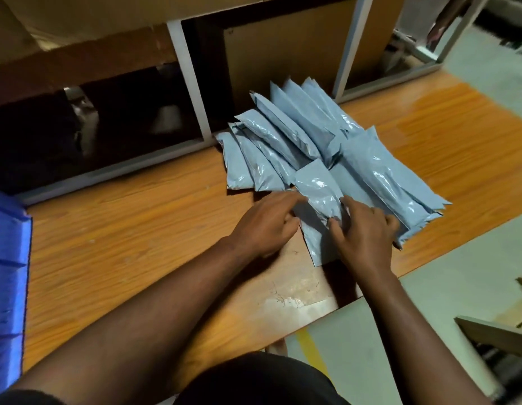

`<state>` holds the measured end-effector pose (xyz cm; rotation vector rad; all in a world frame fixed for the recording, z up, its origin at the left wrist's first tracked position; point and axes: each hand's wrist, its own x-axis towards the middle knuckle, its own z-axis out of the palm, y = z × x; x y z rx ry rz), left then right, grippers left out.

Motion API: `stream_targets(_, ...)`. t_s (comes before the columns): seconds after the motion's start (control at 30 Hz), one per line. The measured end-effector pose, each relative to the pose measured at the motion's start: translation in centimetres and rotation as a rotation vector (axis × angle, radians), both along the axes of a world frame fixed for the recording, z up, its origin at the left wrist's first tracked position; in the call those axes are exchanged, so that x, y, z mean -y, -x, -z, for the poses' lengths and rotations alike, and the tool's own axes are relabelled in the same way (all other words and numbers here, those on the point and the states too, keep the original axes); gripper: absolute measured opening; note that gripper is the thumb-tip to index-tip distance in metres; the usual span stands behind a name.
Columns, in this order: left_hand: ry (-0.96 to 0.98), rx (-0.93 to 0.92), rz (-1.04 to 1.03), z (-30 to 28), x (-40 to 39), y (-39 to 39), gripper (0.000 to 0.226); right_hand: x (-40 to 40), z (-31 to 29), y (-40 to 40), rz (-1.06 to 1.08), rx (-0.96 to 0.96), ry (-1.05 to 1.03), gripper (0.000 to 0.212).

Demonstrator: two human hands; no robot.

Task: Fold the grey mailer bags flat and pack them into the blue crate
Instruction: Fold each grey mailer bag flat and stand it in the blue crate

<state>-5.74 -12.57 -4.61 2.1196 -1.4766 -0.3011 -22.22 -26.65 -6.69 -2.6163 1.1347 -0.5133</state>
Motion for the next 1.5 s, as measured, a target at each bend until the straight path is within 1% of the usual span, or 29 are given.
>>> stream_targets(0.07,0.09,0.074,0.003,-0.9,-1.8,-0.4,0.051,-1.4,-1.1,0.0,-0.044,0.063,0.03,0.034)
stream_targets(0.13,0.2,0.213,-0.031,-1.6,-4.4,-0.7,0.054,-3.3,-1.9,-0.6,-0.124,0.102,0.048,0.033)
stream_targets(0.2,0.252,0.299,-0.114,-1.8,-7.5,-1.1,0.051,-5.6,-1.9,-1.9,-0.265,0.118,0.034,0.036)
stream_targets(0.23,0.238,0.302,-0.158,-1.6,-9.2,-1.4,0.049,-6.7,-1.7,-2.8,-0.359,0.114,0.022,0.036)
stream_targets(0.3,0.102,0.259,-0.26,-0.7,-12.4,-2.5,0.047,-9.1,-0.9,-5.3,-0.553,0.075,0.015,0.036)
stream_targets(0.4,-0.17,0.198,-0.474,1.7,-17.0,-4.8,0.055,-12.9,0.9,-9.5,-0.8,0.01,-0.014,0.037)
stream_targets(0.47,-0.3,0.192,-0.616,2.9,-20.2,-5.8,0.06,-15.3,2.0,-12.3,-0.933,-0.003,-0.072,0.036)
stream_targets(0.53,-0.342,0.151,-0.721,3.7,-23.3,-6.1,0.059,-17.5,2.6,-15.0,-1.027,-0.022,-0.113,0.039)
stream_targets(0.6,-0.36,0.113,-0.781,4.4,-25.7,-6.2,0.059,-19.2,2.8,-17.1,-1.084,-0.069,-0.115,0.043)
stream_targets(0.7,-0.394,0.077,-0.799,5.3,-27.6,-6.0,0.075,-20.7,3.2,-17.8,-1.159,-0.28,-0.082,0.06)
stream_targets(0.73,-0.387,0.07,-0.791,5.5,-28.0,-5.9,0.079,-20.8,2.8,-17.8,-1.174,-0.323,-0.091,0.062)
stream_targets(0.77,-0.373,0.077,-0.781,5.7,-28.1,-5.8,0.081,-20.8,2.2,-18.0,-1.173,-0.302,-0.12,0.059)
stream_targets(0.83,-0.34,0.114,-0.758,5.8,-28.1,-5.8,0.078,-20.8,0.8,-19.1,-1.088,-0.145,-0.169,0.046)
stream_targets(0.87,-0.323,0.124,-0.746,5.8,-27.9,-5.9,0.076,-20.8,0.5,-19.9,-1.032,-0.102,-0.137,0.045)
stream_targets(0.9,-0.303,0.121,-0.736,6.0,-27.5,-6.1,0.075,-20.9,0.5,-20.7,-0.994,-0.131,-0.093,0.048)
stream_targets(0.93,-0.285,0.105,-0.729,6.2,-27.0,-6.3,0.074,-21.2,0.9,-21.3,-0.974,-0.205,-0.065,0.055)
stream_targets(1.0,-0.277,0.084,-0.714,6.8,-26.1,-6.8,0.076,-22.0,2.7,-21.4,-0.954,-0.358,-0.055,0.066)
stream_targets(1.03,-0.278,0.088,-0.711,7.1,-25.8,-7.1,0.077,-22.3,3.7,-21.1,-0.942,-0.386,-0.044,0.069)
stream_targets(1.13,-0.26,0.079,-0.711,7.3,-25.6,-7.8,0.079,-22.8,4.5,-21.0,-0.88,-0.345,-0.021,0.068)
stream_targets(1.2,-0.245,0.09,-0.724,7.3,-25.7,-8.3,0.078,-23.1,4.2,-21.5,-0.851,-0.293,0.007,0.062)
stream_targets(1.27,-0.282,0.142,-0.724,7.5,-25.5,-8.5,0.075,-23.4,4.4,-21.8,-0.839,-0.27,0.036,0.056)
stream_targets(1.33,-0.308,0.201,-0.722,7.7,-25.4,-8.5,0.071,-23.7,4.9,-21.7,-0.83,-0.273,0.044,0.056)
stream_targets(1.5,-0.31,0.245,-0.731,8.1,-25.2,-8.5,0.063,-23.8,6.0,-21.8,-0.815,-0.245,0.088,0.054)
